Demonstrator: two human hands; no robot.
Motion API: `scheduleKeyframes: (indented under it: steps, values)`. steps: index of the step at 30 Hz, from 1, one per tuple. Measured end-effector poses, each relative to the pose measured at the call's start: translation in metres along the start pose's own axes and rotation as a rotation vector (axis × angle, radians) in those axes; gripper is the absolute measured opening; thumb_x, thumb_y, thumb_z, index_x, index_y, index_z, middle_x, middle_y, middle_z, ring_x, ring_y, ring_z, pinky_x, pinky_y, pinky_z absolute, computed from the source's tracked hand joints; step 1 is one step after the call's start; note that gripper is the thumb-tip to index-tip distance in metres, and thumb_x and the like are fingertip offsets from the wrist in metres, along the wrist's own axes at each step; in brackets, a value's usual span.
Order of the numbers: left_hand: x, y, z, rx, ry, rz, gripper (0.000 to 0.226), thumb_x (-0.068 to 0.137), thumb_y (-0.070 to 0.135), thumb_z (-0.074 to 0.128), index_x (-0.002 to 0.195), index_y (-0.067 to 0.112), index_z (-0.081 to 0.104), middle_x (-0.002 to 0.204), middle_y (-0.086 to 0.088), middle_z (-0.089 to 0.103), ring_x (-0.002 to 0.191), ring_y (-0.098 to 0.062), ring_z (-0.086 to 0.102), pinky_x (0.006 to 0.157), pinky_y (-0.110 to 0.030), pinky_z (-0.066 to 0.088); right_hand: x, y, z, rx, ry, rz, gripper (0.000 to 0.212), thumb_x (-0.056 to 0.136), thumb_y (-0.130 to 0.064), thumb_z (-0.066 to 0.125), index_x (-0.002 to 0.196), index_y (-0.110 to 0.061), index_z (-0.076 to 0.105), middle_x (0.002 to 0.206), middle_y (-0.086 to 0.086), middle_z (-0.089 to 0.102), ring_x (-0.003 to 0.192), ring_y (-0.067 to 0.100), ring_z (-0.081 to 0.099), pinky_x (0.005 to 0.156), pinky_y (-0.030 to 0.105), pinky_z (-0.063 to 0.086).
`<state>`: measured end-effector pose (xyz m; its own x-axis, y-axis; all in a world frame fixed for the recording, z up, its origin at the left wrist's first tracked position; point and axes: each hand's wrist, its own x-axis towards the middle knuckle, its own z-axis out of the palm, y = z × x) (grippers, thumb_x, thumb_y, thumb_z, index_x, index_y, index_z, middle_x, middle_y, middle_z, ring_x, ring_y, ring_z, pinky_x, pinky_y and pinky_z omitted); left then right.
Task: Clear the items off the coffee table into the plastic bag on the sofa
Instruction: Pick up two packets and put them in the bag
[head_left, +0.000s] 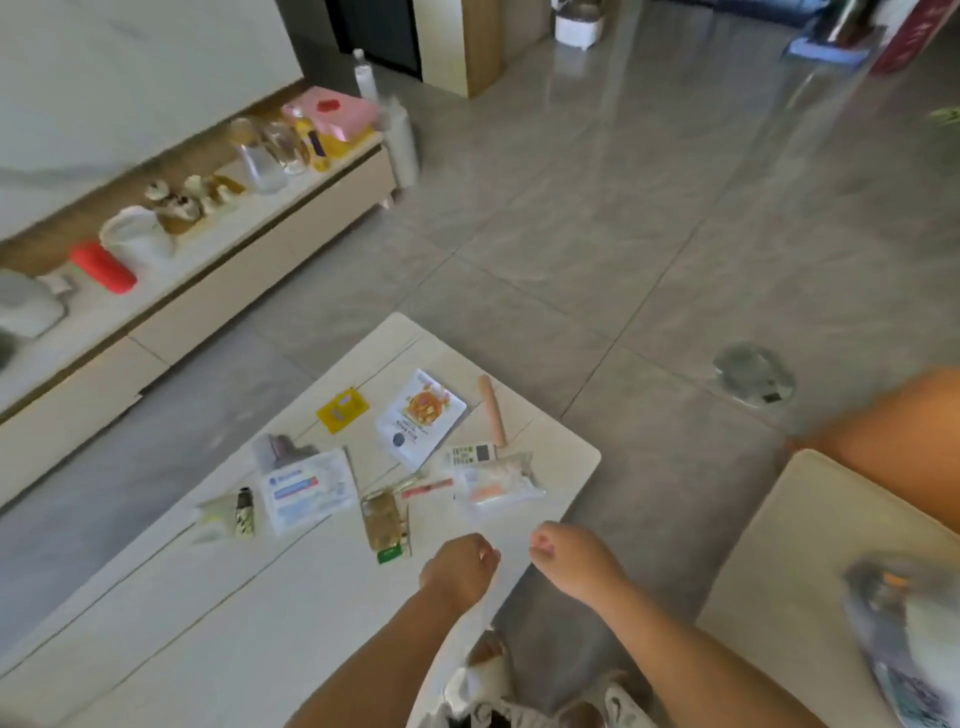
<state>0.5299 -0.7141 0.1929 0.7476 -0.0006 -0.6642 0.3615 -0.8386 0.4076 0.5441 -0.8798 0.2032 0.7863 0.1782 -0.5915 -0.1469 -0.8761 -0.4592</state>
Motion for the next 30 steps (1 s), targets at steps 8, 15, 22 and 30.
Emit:
scheduleKeyframes:
  steps: [8,15,22,30]
  values:
    - [-0.002,-0.094,-0.027,-0.106,0.022,-0.185,0.033,0.096,0.040,0.040,0.116,0.023,0.061,0.122,0.002,0.061,0.111,-0.017,0.057,0.092,-0.027,0.044,0.042,-0.073,0.045,-0.049,-0.140,-0.062,0.031,0.095,-0.034,0.044,0.118,-0.018,0.057,0.121,-0.001,0.060,0.112,0.015,0.056,0.092,0.026,0.045]
    - [0.020,-0.149,-0.030,-0.235,0.065,-0.355,0.035,0.097,0.040,0.039,0.116,0.020,0.060,0.120,0.000,0.063,0.107,-0.018,0.060,0.090,-0.028,0.048,0.096,-0.105,0.081,-0.102,-0.225,-0.098,0.029,0.095,-0.032,0.047,0.118,-0.017,0.057,0.120,-0.001,0.062,0.110,0.014,0.057,0.088,0.021,0.043]
    - [0.072,-0.196,-0.011,-0.433,0.111,-0.503,0.035,0.095,0.039,0.043,0.123,0.024,0.056,0.124,0.003,0.059,0.106,-0.014,0.059,0.088,-0.024,0.047,0.172,-0.120,0.109,-0.141,-0.263,-0.138,0.031,0.094,-0.031,0.049,0.121,-0.017,0.055,0.121,-0.002,0.059,0.111,0.014,0.056,0.090,0.024,0.045]
    - [0.159,-0.232,0.015,-0.548,0.130,-0.583,0.039,0.093,0.040,0.049,0.129,0.024,0.052,0.127,0.000,0.057,0.107,-0.016,0.059,0.090,-0.029,0.051,0.275,-0.102,0.153,-0.283,-0.283,-0.183,0.032,0.095,-0.028,0.048,0.125,-0.016,0.053,0.128,-0.002,0.057,0.116,0.014,0.054,0.093,0.025,0.043]
